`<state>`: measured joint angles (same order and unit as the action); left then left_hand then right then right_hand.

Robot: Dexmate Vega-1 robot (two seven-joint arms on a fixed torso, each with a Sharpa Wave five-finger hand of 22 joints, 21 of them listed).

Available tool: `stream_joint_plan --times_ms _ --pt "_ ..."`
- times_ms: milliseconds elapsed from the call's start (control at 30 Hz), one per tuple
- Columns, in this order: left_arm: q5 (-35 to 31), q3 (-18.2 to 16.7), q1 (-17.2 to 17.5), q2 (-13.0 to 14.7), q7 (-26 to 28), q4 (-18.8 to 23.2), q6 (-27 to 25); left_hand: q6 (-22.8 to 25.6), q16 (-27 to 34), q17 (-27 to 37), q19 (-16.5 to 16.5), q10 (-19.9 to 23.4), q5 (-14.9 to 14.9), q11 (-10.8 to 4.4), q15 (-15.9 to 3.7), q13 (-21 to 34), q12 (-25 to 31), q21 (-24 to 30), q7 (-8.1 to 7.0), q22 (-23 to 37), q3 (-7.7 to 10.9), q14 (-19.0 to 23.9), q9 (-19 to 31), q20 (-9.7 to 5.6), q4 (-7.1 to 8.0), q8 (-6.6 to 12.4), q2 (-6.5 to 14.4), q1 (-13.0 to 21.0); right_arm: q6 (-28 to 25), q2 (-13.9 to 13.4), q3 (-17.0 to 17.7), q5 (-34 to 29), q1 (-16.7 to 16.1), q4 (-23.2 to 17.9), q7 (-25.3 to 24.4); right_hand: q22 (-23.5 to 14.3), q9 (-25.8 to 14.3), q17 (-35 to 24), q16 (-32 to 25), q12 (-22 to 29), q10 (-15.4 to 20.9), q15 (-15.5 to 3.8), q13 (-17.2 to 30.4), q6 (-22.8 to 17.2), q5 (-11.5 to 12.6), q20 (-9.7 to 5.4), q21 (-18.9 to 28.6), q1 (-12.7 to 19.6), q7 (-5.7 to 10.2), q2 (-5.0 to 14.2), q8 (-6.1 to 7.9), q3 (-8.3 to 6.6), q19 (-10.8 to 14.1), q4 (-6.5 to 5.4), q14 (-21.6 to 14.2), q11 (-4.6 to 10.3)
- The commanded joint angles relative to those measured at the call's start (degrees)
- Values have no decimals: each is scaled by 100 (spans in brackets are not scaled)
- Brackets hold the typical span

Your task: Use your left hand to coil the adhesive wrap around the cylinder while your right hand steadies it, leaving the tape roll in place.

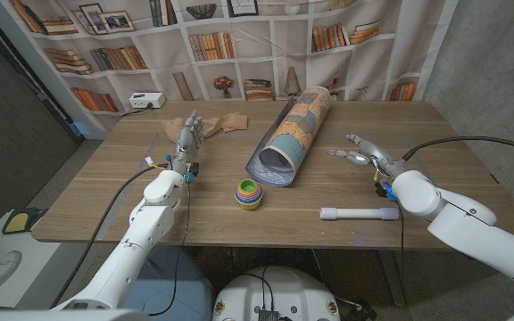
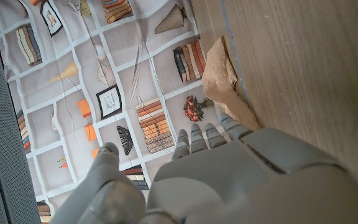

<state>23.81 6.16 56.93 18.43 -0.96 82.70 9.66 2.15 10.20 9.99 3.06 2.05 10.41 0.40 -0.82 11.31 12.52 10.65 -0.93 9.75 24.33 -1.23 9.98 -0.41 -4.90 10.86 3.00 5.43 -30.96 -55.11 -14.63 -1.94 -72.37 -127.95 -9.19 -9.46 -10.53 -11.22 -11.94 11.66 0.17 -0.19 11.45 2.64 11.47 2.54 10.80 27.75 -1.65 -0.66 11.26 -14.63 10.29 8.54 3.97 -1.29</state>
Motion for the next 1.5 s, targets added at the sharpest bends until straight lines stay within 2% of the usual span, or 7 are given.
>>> stream_joint_plan --times_ms 33,533,833,933,967,1167,1500 --pt "-31 13 -59 -22 14 -77 3 51 40 27 -2 49 6 -9 -16 20 8 37 11 26 23 -18 32 22 -27 -3 43 -9 -117 -98 38 -18 -95 -116 -8 -9 -20 9 32 0 -41 11 -5 -55 32 -32 -18 79 -3 -13 26 -11 -29 34 78 -72" --pt "-79 32 -171 -49 27 -127 -9 57 40 27 -4 43 6 -1 -15 20 4 38 8 26 26 -17 32 20 -32 -4 49 -11 -138 -187 105 31 -128 -108 69 -9 -20 10 48 -21 -85 15 -11 -79 38 -41 -37 128 -21 0 26 -16 -83 30 115 -78" --pt "-113 53 -239 -71 21 -182 -25 65 36 26 -6 52 6 -3 -9 21 6 38 8 26 28 -26 32 21 -36 -2 50 -13 -93 -154 103 10 -152 -52 -9 -9 -20 9 51 -20 -81 -3 -13 -80 39 -37 -39 145 -31 17 21 -19 -101 21 125 -68" --pt "-125 63 -269 -75 5 -216 -30 68 36 26 -6 54 6 -1 -11 21 6 38 8 26 28 -26 32 21 -36 -2 50 -14 -321 -293 -9 -22 -20 -123 219 -10 -21 9 53 -22 -86 -3 -14 -85 40 -48 -43 150 -40 23 21 -19 -115 17 134 -72" --pt "-123 65 -277 -80 1 -226 -37 66 37 26 -6 54 6 -3 -14 21 6 38 11 26 28 -23 32 21 -37 -3 50 -14 -357 -264 -36 -51 -4 -126 181 -10 -21 8 66 -31 -110 4 -14 -79 39 -34 -51 154 -46 27 16 -18 -144 13 169 -86" --pt "-146 78 -327 -109 -12 -287 -27 66 37 26 -7 49 6 -2 -16 21 3 38 10 26 28 -25 32 23 -39 -4 50 -16 -251 -149 5 -12 -79 -39 49 -10 -21 7 64 -35 -123 0 -15 -76 38 -29 -52 157 -53 35 13 -15 -159 4 171 -80" --pt "-180 71 -344 -115 -14 -307 -24 70 36 26 -11 52 6 -11 -30 21 3 37 11 26 29 -28 32 19 -42 -5 52 -17 -368 -129 82 -65 -302 -148 -141 -11 -21 5 47 -11 -66 -11 -16 -127 37 -44 -32 162 -44 48 26 -8 -132 -11 140 -67"
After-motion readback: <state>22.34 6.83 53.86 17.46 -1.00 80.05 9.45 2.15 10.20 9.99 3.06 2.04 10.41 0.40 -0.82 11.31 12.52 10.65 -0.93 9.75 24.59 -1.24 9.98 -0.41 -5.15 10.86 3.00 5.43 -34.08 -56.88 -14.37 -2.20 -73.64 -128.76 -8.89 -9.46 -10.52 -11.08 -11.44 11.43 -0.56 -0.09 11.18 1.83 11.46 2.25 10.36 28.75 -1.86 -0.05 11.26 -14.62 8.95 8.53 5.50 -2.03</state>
